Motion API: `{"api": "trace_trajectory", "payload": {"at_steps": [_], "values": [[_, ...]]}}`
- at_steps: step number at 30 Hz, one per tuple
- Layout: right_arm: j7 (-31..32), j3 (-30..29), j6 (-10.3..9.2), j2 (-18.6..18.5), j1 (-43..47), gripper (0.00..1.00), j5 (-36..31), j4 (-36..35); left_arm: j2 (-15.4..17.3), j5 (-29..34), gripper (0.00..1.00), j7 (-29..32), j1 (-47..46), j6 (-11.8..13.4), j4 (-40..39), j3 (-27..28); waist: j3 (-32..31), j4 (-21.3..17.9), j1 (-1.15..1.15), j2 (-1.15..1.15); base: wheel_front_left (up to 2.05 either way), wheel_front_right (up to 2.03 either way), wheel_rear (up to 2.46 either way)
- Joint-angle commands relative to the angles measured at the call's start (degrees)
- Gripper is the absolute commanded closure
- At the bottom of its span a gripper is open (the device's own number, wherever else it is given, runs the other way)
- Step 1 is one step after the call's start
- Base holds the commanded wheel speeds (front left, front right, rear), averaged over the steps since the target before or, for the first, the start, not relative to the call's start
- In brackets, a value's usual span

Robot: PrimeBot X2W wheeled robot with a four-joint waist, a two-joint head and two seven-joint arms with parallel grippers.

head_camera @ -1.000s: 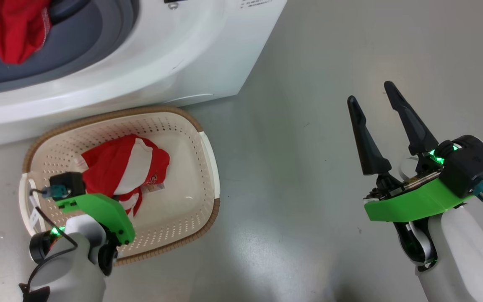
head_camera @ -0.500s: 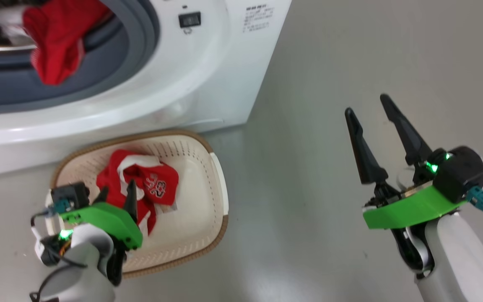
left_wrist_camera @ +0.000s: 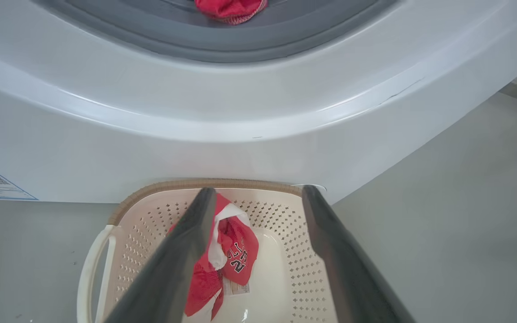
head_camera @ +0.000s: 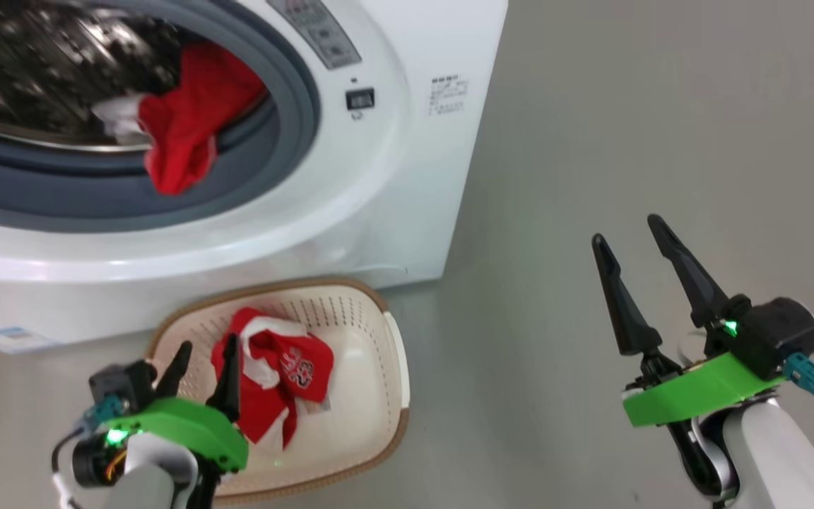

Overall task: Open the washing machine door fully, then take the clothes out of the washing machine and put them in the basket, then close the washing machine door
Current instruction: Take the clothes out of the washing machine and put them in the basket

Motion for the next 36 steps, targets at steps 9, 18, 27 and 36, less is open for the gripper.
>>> {"api": "trace_trajectory", "payload": {"at_steps": [9,18,27,36], "values": [[-0.36,-1.39,0.37,0.36,3.61,0.00,-1.24,-1.55,0.62,3.51,0.00,-0.69,7.99,0.31,-11.98,5.11,-7.43,1.59,0.00,0.00,0.00,0.00,0.00],[-0.36,-2.80,0.37,1.00,6.66,0.00,-2.06,-2.48,0.20,6.30,0.00,-0.70,14.42,0.27,-23.24,7.97,-11.81,1.25,0.00,0.00,0.00,0.00,0.00],[-0.36,-3.86,0.37,1.43,8.93,0.00,-2.59,-3.27,0.00,7.93,0.00,-0.70,20.97,0.52,-32.01,10.79,-15.03,0.51,0.00,0.00,0.00,0.00,0.00],[-0.36,-4.22,0.37,1.27,10.93,0.00,-2.17,-4.01,-0.11,8.29,0.00,-0.70,25.66,1.45,-36.18,11.74,-17.03,-0.23,0.00,0.00,0.00,0.00,0.00]]}}
